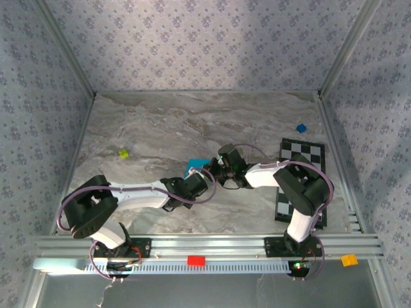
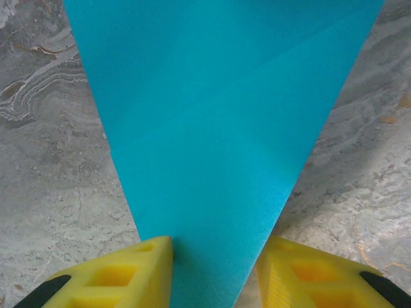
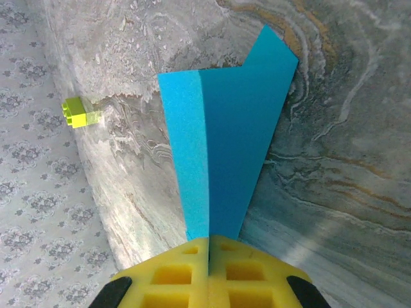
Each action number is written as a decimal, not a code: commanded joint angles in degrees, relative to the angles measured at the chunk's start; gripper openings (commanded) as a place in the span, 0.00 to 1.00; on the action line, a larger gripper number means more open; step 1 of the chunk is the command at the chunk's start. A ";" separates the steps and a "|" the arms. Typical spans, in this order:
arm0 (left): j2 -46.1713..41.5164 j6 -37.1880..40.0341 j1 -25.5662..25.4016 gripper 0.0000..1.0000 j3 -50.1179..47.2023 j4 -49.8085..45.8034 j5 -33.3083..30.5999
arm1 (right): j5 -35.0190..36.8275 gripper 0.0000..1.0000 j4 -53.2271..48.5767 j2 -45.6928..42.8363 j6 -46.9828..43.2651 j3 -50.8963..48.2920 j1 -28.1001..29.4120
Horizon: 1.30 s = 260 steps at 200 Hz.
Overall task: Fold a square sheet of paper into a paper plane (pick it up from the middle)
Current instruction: Fold the wing for the fifth time at the center of the table.
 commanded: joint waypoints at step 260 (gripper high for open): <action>1.72 1.89 -4.18 0.35 1.15 -1.84 -9.93 | -1.51 0.00 -1.31 -1.54 0.25 1.26 -1.25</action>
